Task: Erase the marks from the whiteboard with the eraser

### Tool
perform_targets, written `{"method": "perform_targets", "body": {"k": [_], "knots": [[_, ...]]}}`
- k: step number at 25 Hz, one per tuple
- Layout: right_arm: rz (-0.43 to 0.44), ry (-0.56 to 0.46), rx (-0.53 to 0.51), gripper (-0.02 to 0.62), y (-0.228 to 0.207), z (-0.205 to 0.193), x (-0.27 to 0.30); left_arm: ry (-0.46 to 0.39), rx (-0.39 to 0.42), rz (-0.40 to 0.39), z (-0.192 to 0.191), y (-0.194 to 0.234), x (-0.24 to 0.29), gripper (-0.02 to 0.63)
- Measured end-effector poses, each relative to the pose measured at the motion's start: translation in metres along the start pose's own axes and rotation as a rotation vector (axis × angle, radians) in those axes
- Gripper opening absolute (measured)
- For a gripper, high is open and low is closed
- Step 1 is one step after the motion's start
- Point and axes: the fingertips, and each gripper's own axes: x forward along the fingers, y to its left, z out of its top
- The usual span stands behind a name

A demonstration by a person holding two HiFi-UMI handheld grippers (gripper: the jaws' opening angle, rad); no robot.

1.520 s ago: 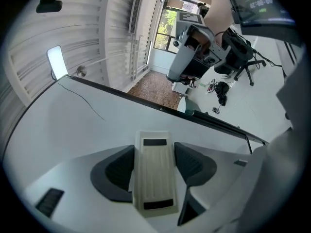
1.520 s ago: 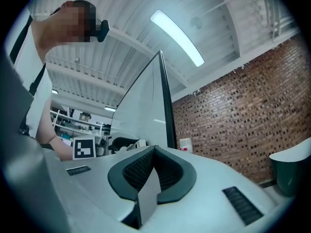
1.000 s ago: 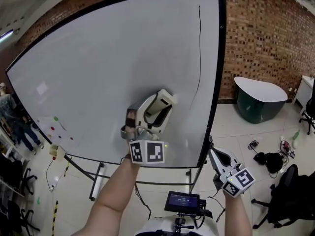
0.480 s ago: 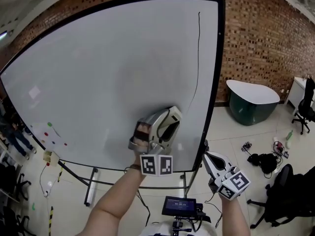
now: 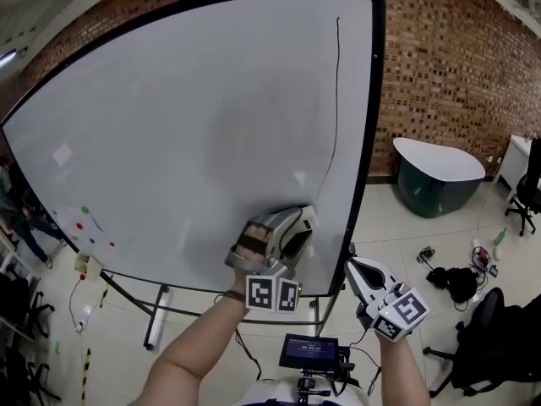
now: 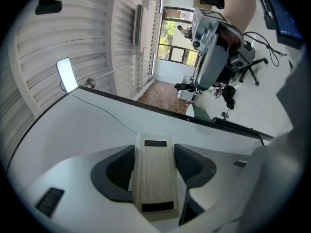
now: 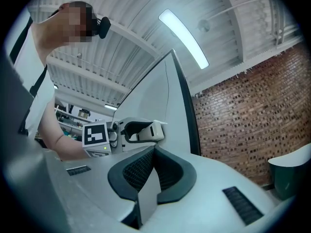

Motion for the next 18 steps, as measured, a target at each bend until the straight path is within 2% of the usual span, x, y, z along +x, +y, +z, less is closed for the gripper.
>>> {"method": "perform_targets", "body": {"k": [6,10,13,18], "knots": [[0.022,-0.014,0.018,0.02,-0.018,0.006,-0.007,0.026,0.011,-0.008,0.025,0.011,0.015,0.268],[0.027,-0.028,0.026,0.02,-0.037,0.012,-0.015,-0.012,-0.05,0.05,0.048,0.041,0.026,0.268],[0.031,-0.041,0.033,0.02,-0.048,0.014,-0.017,-0.023,-0.079,0.132,0.055,0.075,0.027,0.27],[0.063,-0.064,0.021,0.02,-0.063,0.027,-0.016,0.039,-0.131,0.352,0.04,0.14,0.015,0.268]]}}
